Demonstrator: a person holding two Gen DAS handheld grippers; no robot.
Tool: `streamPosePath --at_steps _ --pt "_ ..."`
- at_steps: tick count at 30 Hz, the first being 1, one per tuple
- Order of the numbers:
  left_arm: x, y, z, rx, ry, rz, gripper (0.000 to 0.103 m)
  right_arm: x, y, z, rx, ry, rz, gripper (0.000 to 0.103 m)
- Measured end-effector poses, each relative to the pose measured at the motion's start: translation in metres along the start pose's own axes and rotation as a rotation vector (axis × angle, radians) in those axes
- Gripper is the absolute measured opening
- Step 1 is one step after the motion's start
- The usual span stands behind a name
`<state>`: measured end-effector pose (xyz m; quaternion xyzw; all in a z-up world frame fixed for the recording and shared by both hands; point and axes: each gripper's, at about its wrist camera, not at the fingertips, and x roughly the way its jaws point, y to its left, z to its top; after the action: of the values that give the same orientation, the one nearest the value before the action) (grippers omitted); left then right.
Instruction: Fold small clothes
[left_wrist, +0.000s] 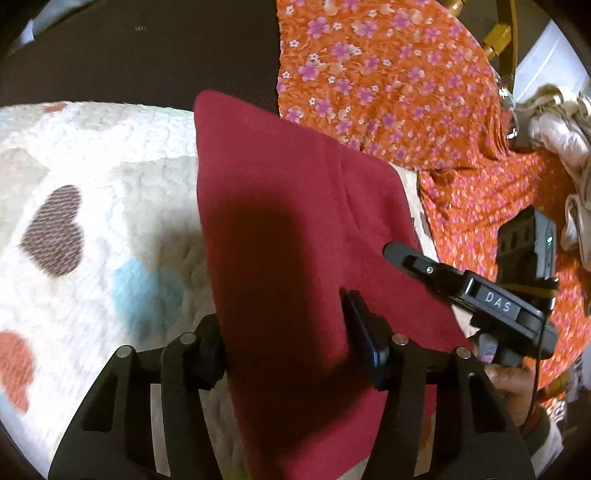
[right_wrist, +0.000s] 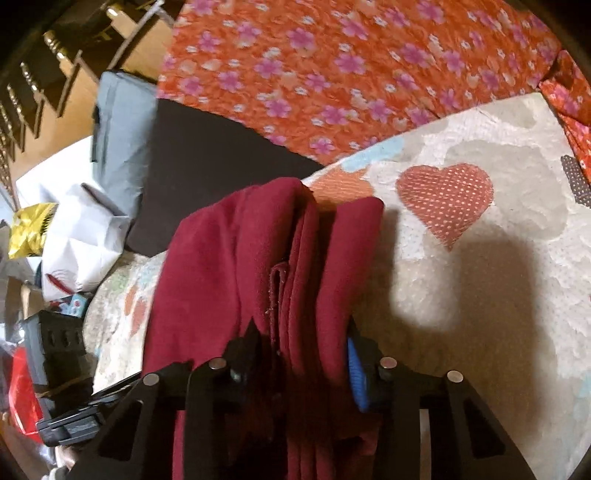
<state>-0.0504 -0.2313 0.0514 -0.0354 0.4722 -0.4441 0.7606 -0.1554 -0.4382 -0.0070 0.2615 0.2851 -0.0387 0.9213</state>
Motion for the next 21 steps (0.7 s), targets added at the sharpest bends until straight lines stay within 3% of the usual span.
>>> streamPosePath --at_steps 8,14,21 --pt "-0.067 -0.015 -0.067 0.002 0.041 0.059 0.056 -0.042 0.036 -0.062 0.004 0.06 0.072 0.038" --pt "-0.084 -0.009 -0.106 -0.05 0.063 0.101 0.056 -0.05 0.053 -0.106 0.011 0.106 0.085 0.038" --pt "-0.08 -0.013 -0.12 -0.025 0.026 0.201 0.061 -0.057 0.049 -0.118 0.044 0.11 -0.011 0.046"
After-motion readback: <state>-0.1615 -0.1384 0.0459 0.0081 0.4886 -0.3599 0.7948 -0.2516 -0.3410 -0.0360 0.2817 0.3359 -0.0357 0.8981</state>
